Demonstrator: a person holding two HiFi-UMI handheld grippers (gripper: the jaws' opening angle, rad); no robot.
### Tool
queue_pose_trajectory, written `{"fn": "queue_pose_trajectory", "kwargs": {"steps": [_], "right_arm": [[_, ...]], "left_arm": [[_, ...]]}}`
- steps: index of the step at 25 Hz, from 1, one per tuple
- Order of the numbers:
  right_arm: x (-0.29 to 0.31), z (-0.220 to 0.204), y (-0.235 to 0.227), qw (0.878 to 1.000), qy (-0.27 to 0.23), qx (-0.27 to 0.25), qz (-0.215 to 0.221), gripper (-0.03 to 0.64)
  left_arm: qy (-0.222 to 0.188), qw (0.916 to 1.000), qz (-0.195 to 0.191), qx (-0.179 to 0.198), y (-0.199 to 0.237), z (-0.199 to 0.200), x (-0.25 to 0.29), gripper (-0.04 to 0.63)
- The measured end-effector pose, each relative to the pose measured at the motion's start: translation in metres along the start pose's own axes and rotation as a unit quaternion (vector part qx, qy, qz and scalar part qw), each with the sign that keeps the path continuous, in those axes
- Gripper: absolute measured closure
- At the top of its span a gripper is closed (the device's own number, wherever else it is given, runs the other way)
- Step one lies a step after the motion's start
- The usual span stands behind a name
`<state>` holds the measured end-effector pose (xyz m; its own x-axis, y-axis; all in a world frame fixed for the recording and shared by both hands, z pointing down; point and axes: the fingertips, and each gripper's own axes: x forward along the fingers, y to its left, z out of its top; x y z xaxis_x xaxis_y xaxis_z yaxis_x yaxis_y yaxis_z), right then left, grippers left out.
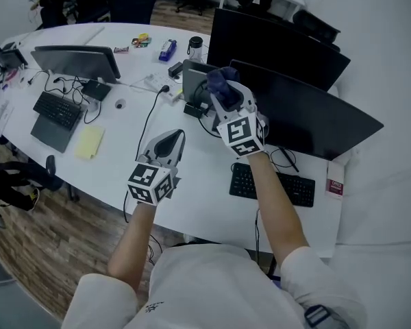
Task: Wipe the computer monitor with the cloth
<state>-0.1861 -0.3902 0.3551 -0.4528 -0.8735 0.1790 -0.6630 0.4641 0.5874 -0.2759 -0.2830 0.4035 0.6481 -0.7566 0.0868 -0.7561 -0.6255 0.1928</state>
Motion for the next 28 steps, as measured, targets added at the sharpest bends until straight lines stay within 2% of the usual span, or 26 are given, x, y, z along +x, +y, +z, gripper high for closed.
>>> {"fn": "queue_pose_trajectory", "kwargs": {"steps": [17, 28], "right_arm": [[0.01, -0.094, 0.067, 0.995, 0.057, 0.073, 0.042, 0.462], [0.02, -0.159, 0.118, 0.986, 0.111, 0.094, 0.082, 0.462]], "left_arm": [[0.033, 0.9992, -0.024, -0.006, -0.014, -0.025, 0.04, 0.589], [0.063, 0.9978, -0.015, -0.016, -0.009, -0.052, 0.044, 0.589]]}}
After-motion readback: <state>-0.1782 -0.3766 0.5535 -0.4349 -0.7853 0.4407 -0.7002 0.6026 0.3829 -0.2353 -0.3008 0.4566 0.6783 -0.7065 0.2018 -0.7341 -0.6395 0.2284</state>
